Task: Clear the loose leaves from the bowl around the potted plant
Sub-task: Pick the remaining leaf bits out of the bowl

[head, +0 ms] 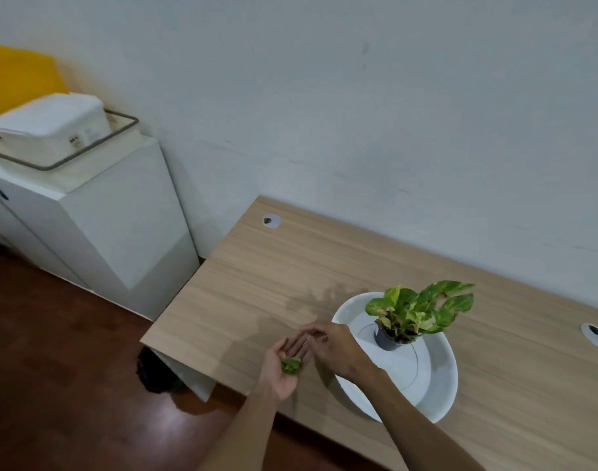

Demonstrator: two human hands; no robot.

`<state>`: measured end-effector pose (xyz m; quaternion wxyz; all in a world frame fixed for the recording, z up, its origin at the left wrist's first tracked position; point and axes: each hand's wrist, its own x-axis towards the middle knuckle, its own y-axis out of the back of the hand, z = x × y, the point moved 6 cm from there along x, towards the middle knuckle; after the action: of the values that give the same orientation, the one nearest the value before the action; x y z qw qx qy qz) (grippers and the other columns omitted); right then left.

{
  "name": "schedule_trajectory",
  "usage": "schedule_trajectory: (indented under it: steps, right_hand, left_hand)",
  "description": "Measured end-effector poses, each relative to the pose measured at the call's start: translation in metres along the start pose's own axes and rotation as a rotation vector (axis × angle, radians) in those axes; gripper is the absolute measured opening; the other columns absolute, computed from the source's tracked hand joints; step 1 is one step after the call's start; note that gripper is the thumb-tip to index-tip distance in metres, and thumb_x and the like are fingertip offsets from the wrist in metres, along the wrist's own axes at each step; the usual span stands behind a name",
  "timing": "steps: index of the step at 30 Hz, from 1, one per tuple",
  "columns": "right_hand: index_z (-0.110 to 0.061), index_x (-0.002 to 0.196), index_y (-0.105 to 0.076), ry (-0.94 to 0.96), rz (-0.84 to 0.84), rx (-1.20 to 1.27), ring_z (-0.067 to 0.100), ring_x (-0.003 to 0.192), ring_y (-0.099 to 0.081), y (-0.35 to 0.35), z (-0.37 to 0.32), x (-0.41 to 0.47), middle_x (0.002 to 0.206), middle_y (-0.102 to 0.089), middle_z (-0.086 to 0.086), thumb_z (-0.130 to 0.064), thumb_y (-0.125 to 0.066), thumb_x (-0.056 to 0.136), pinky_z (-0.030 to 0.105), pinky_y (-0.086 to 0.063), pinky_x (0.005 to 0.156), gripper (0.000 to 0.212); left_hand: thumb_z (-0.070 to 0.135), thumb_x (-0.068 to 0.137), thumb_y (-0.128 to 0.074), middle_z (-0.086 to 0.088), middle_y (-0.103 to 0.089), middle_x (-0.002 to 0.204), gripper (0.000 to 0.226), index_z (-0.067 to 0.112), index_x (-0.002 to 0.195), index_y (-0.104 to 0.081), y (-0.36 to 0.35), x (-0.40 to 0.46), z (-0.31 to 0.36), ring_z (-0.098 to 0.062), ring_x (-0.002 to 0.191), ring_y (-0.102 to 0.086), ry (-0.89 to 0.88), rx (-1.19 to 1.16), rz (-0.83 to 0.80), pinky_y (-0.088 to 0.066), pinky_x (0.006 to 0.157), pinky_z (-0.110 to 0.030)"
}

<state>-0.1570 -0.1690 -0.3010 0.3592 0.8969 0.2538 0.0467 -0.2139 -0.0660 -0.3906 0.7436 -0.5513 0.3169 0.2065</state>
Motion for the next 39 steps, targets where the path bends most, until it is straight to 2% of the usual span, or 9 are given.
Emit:
schedule_trajectory:
  steps: [3,7,12,17,21,23,29,34,39]
  right_hand:
    - [-0.03,0.114,-0.069,-0.023,0.05,-0.03,0.0,0.101,-0.062,0.003,0.018,-0.007,0.112,-0.07,-0.011,-0.025,-0.055,0.092,0.02,-0.049,0.092,0.027]
    - [-0.033,0.118,-0.066,-0.088,0.095,-0.041,0.002,0.108,-0.058,0.001,0.041,-0.022,0.121,-0.065,-0.013,-0.027,-0.054,0.094,0.026,-0.048,0.098,0.027]
    - [-0.027,0.131,-0.058,-0.216,0.039,-0.147,0.015,0.127,-0.052,-0.007,0.073,-0.04,0.137,-0.057,-0.004,-0.028,-0.049,0.096,0.029,-0.038,0.108,0.036]
    - [-0.019,0.141,-0.049,-0.234,0.007,-0.238,0.019,0.137,-0.044,-0.015,0.079,-0.04,0.148,-0.049,0.003,-0.035,-0.047,0.094,0.031,-0.03,0.116,0.049]
    - [-0.021,0.149,-0.036,-0.212,0.036,-0.359,0.018,0.147,-0.027,-0.016,0.068,-0.03,0.159,-0.033,0.001,-0.041,-0.043,0.096,0.036,-0.015,0.121,0.057]
    - [-0.021,0.151,-0.031,-0.16,0.05,-0.403,0.018,0.15,-0.02,-0.013,0.053,-0.017,0.161,-0.027,0.001,-0.043,-0.041,0.096,0.037,-0.01,0.122,0.06]
    - [-0.015,0.156,-0.018,-0.122,0.166,-0.516,0.021,0.153,-0.008,0.002,0.015,0.017,0.165,-0.013,0.004,-0.047,-0.032,0.097,0.041,-0.006,0.125,0.068]
    - [-0.009,0.155,-0.018,-0.109,0.366,-0.677,0.028,0.152,-0.015,0.016,-0.007,0.012,0.163,-0.019,0.011,-0.044,-0.032,0.096,0.052,-0.012,0.123,0.07]
    - [-0.011,0.154,-0.025,-0.058,0.463,-0.707,0.028,0.15,-0.021,0.038,-0.036,0.02,0.161,-0.027,0.01,-0.047,-0.032,0.094,0.052,-0.013,0.123,0.071]
  left_hand:
    - [0.018,0.1,-0.037,-0.026,-0.066,0.119,0.039,-0.008,0.118,-0.06,-0.001,0.002,-0.008,-0.034,0.094,-0.073,0.041,-0.023,-0.039,-0.061,0.08,-0.043]
    - [0.019,0.101,-0.033,-0.027,-0.066,0.119,0.043,-0.009,0.125,-0.055,0.011,-0.002,-0.014,-0.037,0.106,-0.068,0.072,-0.018,-0.021,-0.055,0.095,-0.042]
    - [0.016,0.101,-0.031,-0.026,-0.06,0.126,0.043,-0.01,0.129,-0.051,0.024,-0.011,-0.017,-0.035,0.129,-0.049,0.112,-0.048,-0.009,-0.035,0.114,-0.042]
    - [0.015,0.1,-0.033,-0.027,-0.053,0.137,0.044,-0.011,0.132,-0.048,0.029,-0.015,-0.003,-0.036,0.128,-0.052,0.063,-0.077,-0.018,-0.035,0.114,-0.043]
    - [0.015,0.098,-0.038,-0.027,-0.057,0.133,0.042,-0.012,0.121,-0.059,0.021,-0.023,0.016,-0.037,0.104,-0.069,0.014,-0.08,-0.116,-0.05,0.1,-0.044]
    - [0.015,0.097,-0.039,-0.026,-0.06,0.131,0.041,-0.011,0.115,-0.065,0.008,-0.027,0.03,-0.035,0.108,-0.067,-0.02,-0.065,-0.162,-0.052,0.096,-0.045]
    - [0.015,0.094,-0.043,-0.022,-0.057,0.136,0.044,-0.003,0.133,-0.052,-0.021,-0.04,0.069,-0.031,0.126,-0.056,-0.076,-0.09,-0.253,-0.049,0.102,-0.041]
    - [0.016,0.096,-0.042,-0.021,-0.058,0.135,0.042,-0.003,0.131,-0.054,-0.039,-0.046,0.095,-0.031,0.126,-0.056,-0.093,-0.084,-0.303,-0.047,0.103,-0.042]
    - [0.015,0.096,-0.042,-0.021,-0.056,0.138,0.044,-0.003,0.134,-0.052,-0.051,-0.042,0.137,-0.032,0.13,-0.053,-0.136,-0.103,-0.333,-0.046,0.104,-0.042]
